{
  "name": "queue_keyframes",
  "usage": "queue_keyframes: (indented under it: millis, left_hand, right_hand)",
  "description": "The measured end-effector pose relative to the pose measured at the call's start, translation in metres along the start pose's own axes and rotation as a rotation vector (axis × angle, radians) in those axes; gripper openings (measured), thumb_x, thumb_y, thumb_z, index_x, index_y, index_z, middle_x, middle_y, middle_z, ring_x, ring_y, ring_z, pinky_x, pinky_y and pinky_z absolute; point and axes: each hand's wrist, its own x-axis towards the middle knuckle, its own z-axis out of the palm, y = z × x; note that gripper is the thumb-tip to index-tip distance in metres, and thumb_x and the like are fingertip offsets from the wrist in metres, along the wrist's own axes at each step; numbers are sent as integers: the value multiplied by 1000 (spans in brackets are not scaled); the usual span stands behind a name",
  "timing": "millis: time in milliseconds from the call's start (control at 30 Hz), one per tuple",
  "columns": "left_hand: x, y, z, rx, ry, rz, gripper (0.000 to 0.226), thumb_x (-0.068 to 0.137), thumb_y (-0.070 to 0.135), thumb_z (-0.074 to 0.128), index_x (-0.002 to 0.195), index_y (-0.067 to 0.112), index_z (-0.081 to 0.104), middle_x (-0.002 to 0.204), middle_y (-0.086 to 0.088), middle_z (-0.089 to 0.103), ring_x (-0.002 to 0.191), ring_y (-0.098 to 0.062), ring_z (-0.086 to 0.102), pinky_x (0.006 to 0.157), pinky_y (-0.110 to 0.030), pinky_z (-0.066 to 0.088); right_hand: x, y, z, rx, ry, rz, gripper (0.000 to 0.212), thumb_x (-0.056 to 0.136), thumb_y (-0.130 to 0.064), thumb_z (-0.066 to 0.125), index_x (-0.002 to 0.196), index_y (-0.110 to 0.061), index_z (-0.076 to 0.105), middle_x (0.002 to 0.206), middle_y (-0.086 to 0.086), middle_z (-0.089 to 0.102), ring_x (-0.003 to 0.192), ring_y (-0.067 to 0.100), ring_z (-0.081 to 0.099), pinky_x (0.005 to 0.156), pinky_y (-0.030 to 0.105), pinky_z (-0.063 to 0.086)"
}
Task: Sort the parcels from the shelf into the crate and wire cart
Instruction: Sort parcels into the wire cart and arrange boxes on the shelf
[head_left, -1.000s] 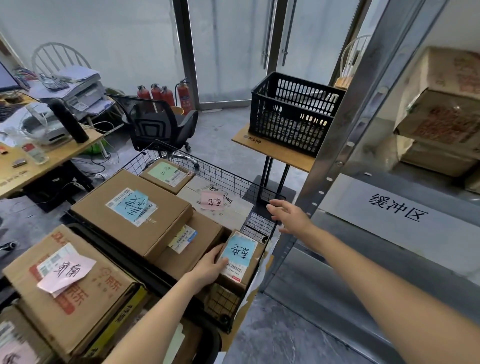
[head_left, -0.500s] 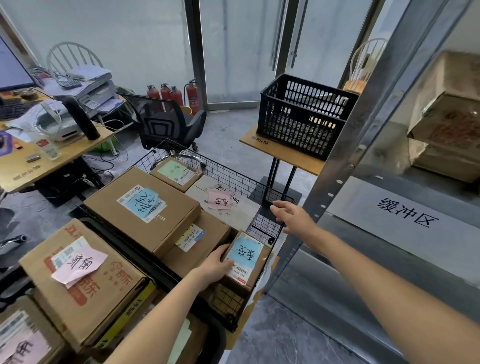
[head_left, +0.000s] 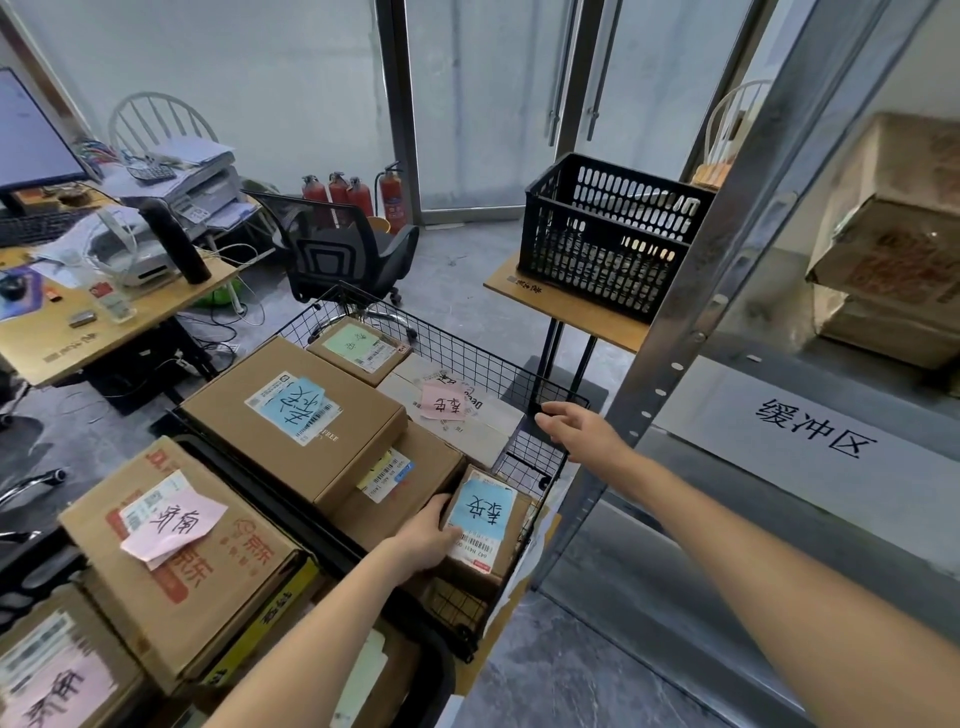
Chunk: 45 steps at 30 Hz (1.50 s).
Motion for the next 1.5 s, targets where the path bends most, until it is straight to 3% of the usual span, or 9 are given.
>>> queue_keyframes:
  millis: [167,367,633,767,967,1167,1233,1333,1500]
  left_hand:
    - [-2,2,-3,-15,-50,-23,68,103,23,57,159,30,19,117,1,65,96,-11,70,70,-24,60]
    - [-2,2,-5,-1,-85,-37,67,103,21,57,158,30,19,122,0,64,99,-10,69,73,-25,61]
    - [-4,6,-8,-56,-135,-64,71,103,21,57,160,30,16,121,1,64,99,-11,69,66,-22,58]
    - [-3,5,-1,-158,-114,-57,74,101,21,61,159,27,16,114,-1,67,94,-15,73,66,-24,59]
    - [-2,5,-4,-128,-145,-32,74,102,25,60,158,30,14,115,-1,67,91,-11,71,57,-19,55]
    - [1,-4,-5,-169,-138,-29,76,101,23,62,159,28,13,114,-2,70,95,-14,74,78,-30,63]
    - [4,-8,-5,-174,-151,-34,77,100,25,62,159,30,13,115,-2,71,97,-15,74,83,-34,63]
    - [6,-11,-5,-163,-155,-23,76,100,27,63,158,32,14,118,-1,71,99,-15,74,85,-37,62]
    - [10,-17,-4,-203,-167,-38,76,99,27,62,158,33,16,124,0,68,103,-16,73,87,-38,62]
  right_hand:
    - [2,0,-1,-34,2,-9,53,101,-50,56,146,-24,49,125,-6,58,127,21,56,109,43,46]
    - [5,2,-3,-60,-5,0,54,100,-52,55,147,-26,49,130,-4,59,126,20,55,107,44,47]
    - [8,2,2,-80,-15,-17,51,101,-49,55,145,-25,50,121,-8,57,117,13,52,99,32,42]
    - [10,4,3,-90,-8,-15,50,100,-50,56,144,-26,51,123,-8,57,121,15,53,100,32,42]
    - [14,5,5,-132,43,-31,46,100,-48,58,140,-27,54,123,-7,61,118,16,58,100,35,48]
    - [21,-11,14,-436,142,1,49,100,-55,53,142,-31,52,131,-8,63,119,17,60,107,47,47]
    - [24,-21,18,-502,147,-12,50,101,-53,52,145,-30,50,136,-8,61,123,18,58,109,44,44]
    - [37,-32,27,-388,24,52,59,102,-49,53,153,-21,41,146,1,54,130,22,53,104,36,43]
    - [66,-28,53,-175,-115,290,73,102,-47,54,156,-4,30,158,12,39,141,32,42,113,45,39]
